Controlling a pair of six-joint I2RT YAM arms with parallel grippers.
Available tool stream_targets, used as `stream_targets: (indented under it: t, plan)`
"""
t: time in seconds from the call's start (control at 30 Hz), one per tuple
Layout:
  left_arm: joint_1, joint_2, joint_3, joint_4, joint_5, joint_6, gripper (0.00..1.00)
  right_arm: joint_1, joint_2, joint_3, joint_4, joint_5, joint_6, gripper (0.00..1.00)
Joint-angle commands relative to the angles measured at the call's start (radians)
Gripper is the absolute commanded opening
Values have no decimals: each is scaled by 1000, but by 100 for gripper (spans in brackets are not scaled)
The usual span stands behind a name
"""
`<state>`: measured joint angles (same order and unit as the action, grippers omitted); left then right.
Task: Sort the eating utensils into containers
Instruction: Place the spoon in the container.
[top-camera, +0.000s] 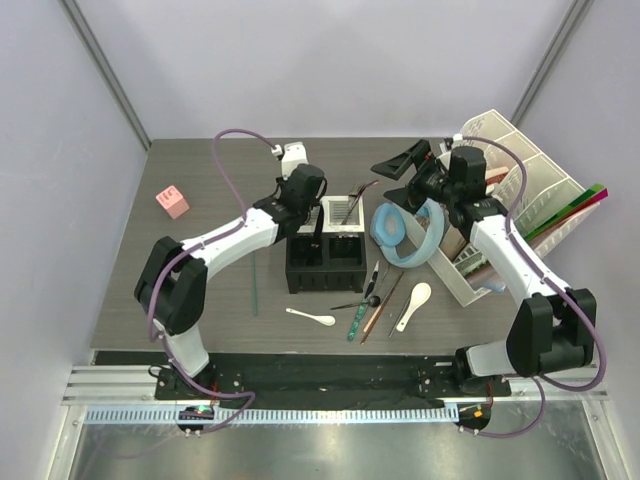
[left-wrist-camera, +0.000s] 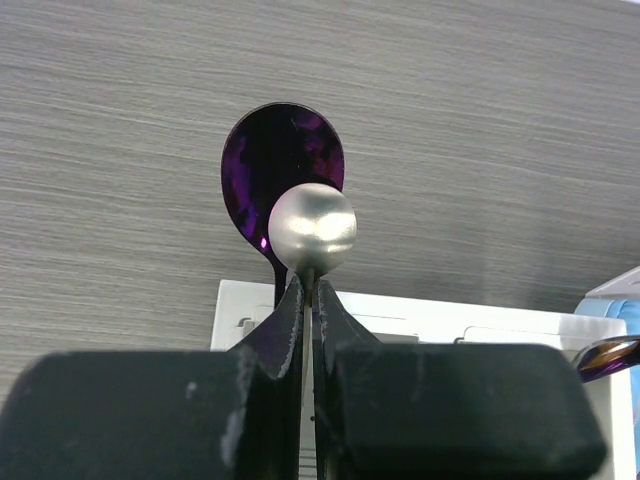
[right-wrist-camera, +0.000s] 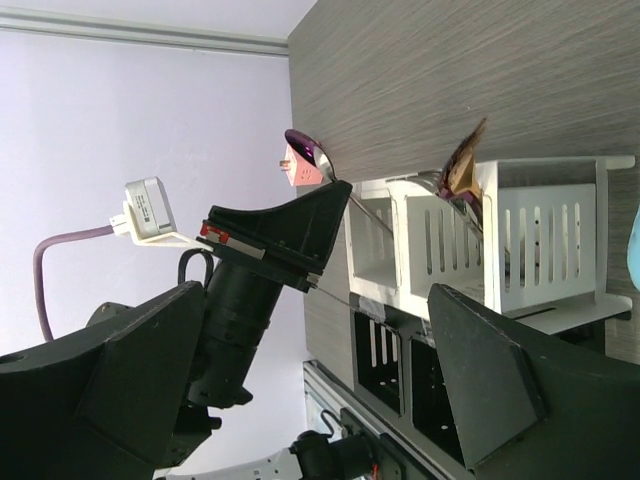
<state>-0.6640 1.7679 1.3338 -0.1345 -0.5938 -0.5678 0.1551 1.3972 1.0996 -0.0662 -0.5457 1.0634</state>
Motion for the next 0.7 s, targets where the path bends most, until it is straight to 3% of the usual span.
stream_targets:
  t: [0.0, 0.17, 0.23, 0.27, 0.3, 0.67]
  plan:
    - [-17, -53, -4, 84, -90, -15, 0, -3, -84, -58, 35, -2, 39, 100]
    - [-25, -82, -21, 75, -69, -12, 2, -3, -125, -139, 94, 39, 92, 100]
    - [-25, -85, -22, 59, -55, -14, 24, -3, -130, -147, 86, 39, 90, 100]
    - [-26, -85, -24, 55, -51, -3, 41, -2, -133, -152, 94, 27, 89, 100]
    - [-28, -88, -24, 43, -57, -3, 46, 0, -138, -167, 115, 27, 92, 99]
    - [-28, -240, 20, -75, -87, 25, 55, 0, -193, -205, 112, 82, 92, 100]
